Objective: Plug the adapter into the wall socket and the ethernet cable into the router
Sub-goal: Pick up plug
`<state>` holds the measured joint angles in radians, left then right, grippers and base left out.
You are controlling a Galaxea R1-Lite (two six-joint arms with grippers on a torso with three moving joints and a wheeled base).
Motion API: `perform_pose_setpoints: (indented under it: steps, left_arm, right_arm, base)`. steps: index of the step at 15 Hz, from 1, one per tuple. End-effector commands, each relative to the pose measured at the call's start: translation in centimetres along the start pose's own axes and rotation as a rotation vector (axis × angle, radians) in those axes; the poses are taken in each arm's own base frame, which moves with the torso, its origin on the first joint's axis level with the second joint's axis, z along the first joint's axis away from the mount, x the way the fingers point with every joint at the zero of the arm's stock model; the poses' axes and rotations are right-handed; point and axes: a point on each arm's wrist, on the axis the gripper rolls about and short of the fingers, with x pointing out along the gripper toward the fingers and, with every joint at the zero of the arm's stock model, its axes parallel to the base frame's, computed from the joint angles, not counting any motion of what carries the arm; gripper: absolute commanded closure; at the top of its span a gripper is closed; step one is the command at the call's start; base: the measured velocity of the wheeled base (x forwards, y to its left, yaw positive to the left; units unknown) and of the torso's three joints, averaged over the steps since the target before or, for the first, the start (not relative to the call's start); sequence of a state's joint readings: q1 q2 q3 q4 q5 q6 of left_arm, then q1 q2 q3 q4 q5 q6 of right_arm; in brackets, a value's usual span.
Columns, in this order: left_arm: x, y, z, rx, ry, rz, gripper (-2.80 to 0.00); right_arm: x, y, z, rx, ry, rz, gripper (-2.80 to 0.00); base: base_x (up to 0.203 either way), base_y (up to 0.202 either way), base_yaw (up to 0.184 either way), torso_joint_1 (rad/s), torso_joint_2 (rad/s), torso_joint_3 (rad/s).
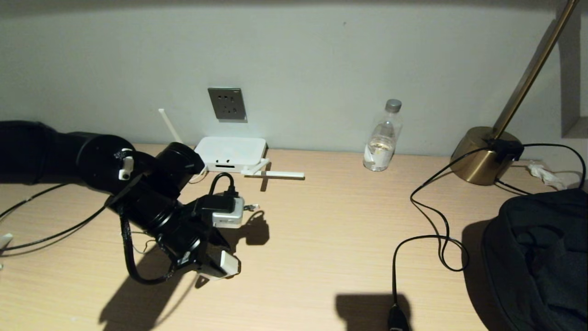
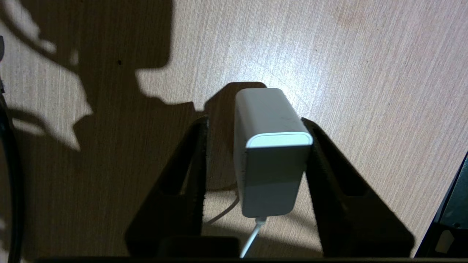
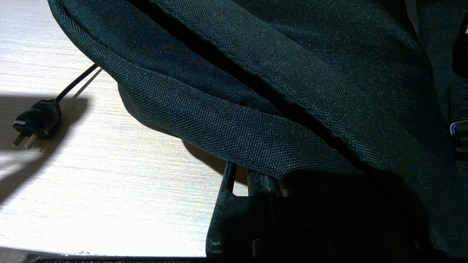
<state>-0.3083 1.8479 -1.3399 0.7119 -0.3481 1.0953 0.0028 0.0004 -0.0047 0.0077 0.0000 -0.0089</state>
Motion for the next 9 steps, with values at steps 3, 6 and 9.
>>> perform_pose_setpoints:
  steps: [3, 6, 9]
  left_arm:
    - [-0.6, -0.6, -0.2, 0.002, -0.002, 0.002, 0.00]
    - [-4.5, -1.3, 0.5, 0.023, -0.093, 0.097, 0.00]
    - [-10.5, -2.6, 0.9, -0.135, -0.309, 0.201, 0.00]
  right_arm:
    - [0.0, 0.0, 0.0, 0.000, 0.000, 0.000, 0.00]
    - [0.0, 0.0, 0.0, 0.000, 0.000, 0.000, 0.00]
    - [0.0, 0.0, 0.0, 0.000, 0.000, 0.000, 0.00]
  base:
    - [0.000, 0.000, 0.000, 0.000, 0.00, 0.000]
    - [0.000, 0.000, 0.000, 0.000, 0.00, 0.000]
    - [0.000, 0.000, 0.000, 0.000, 0.00, 0.000]
